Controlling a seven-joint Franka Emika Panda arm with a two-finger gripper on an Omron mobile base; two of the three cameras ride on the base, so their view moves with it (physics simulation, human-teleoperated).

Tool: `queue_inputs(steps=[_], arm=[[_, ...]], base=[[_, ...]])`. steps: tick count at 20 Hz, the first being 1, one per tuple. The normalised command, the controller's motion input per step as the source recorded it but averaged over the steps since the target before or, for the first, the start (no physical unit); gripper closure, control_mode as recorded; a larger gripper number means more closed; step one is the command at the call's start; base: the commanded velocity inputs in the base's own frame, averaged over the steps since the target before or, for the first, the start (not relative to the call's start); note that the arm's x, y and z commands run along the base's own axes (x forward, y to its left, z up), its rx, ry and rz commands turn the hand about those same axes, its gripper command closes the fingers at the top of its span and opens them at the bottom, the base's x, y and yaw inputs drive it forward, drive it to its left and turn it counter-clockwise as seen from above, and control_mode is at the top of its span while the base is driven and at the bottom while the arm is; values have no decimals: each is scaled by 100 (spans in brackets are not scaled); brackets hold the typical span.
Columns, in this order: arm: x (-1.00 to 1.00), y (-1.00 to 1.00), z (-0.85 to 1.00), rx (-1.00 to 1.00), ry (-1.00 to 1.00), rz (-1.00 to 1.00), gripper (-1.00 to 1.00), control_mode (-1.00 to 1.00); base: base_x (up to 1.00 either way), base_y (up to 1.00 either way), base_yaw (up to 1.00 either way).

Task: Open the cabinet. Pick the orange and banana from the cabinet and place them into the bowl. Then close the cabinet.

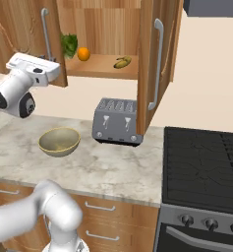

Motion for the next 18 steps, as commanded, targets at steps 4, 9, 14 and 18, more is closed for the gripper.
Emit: queue_inputs(steps=[4,9,14,18], arm=[[-43,100,0,0,0,-3,100,-100],[-30,100,0,0,0,-4,100,-100],[-16,100,0,0,0,-5,100,-100],[-10,100,0,0,0,-3,100,-100]], base=[[0,0,0],[0,0,0],[0,0,0],[0,0,0]])
